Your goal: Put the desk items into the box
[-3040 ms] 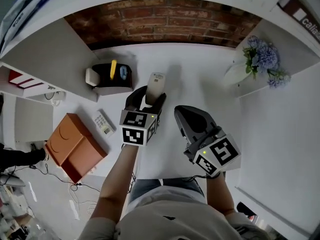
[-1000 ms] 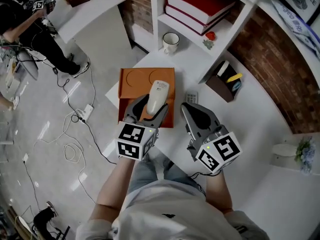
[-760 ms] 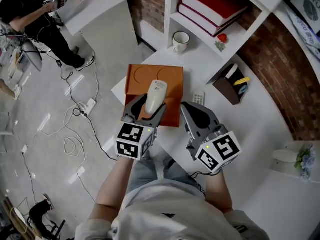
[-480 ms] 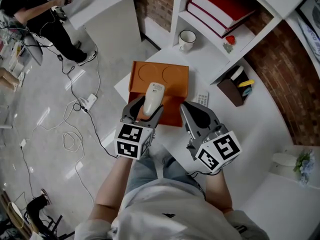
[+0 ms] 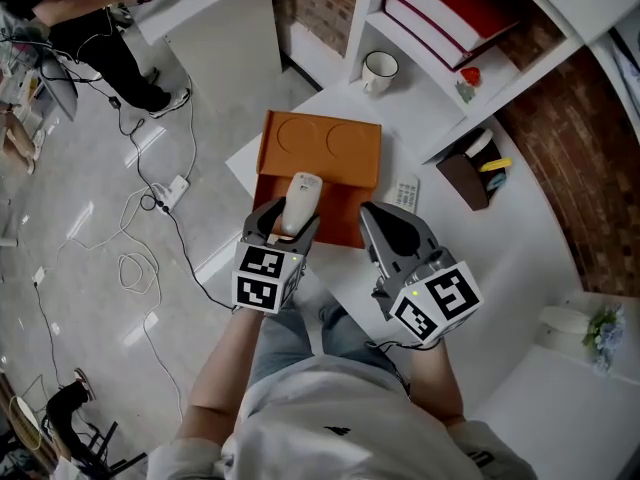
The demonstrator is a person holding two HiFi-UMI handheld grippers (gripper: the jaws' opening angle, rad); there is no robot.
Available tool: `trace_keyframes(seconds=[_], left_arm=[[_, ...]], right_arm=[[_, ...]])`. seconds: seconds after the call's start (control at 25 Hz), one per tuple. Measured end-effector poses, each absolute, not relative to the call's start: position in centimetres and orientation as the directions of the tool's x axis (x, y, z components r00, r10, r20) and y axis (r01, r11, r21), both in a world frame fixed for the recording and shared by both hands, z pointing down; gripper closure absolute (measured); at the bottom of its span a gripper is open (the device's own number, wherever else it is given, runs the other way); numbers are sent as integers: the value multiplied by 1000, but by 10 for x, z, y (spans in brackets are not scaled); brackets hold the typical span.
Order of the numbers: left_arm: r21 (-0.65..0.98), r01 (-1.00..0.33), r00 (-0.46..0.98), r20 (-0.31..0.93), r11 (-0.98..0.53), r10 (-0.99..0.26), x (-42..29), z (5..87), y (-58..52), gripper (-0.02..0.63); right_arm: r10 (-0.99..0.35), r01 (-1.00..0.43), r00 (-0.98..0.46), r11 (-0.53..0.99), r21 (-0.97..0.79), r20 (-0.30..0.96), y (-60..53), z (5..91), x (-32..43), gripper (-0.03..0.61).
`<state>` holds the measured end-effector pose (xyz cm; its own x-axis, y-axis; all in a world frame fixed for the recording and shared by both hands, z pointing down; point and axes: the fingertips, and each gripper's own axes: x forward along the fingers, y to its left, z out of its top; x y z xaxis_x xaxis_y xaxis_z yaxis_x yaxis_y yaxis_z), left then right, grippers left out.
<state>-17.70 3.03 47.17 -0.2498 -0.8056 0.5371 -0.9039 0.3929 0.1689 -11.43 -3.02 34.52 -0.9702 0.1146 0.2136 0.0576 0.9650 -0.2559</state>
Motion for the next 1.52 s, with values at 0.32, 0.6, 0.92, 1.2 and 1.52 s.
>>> trace_keyframes(seconds=[0.32, 0.6, 0.92, 1.2, 1.52], left_arm=[[174, -907, -213, 596, 383, -775, -172, 502, 32, 331], [186, -909, -182, 626, 372, -758, -172, 515, 29, 331], [159, -925, -170, 641, 346, -748, -171, 518, 26, 333], [169, -918, -179, 630, 358, -756, -172, 517, 26, 333], [147, -915, -219, 602, 376, -768, -180, 501, 27, 463]], right_arm=[[99, 34, -968, 962, -273, 229, -31, 355, -107, 569], [96, 33, -967, 965, -259, 235, -32, 355, -106, 569], [97, 32, -967, 963, -267, 234, -33, 355, -106, 569], [91, 27, -970, 961, -274, 225, -37, 353, -105, 568], [81, 18, -974, 958, -285, 212, -36, 350, -105, 568]])
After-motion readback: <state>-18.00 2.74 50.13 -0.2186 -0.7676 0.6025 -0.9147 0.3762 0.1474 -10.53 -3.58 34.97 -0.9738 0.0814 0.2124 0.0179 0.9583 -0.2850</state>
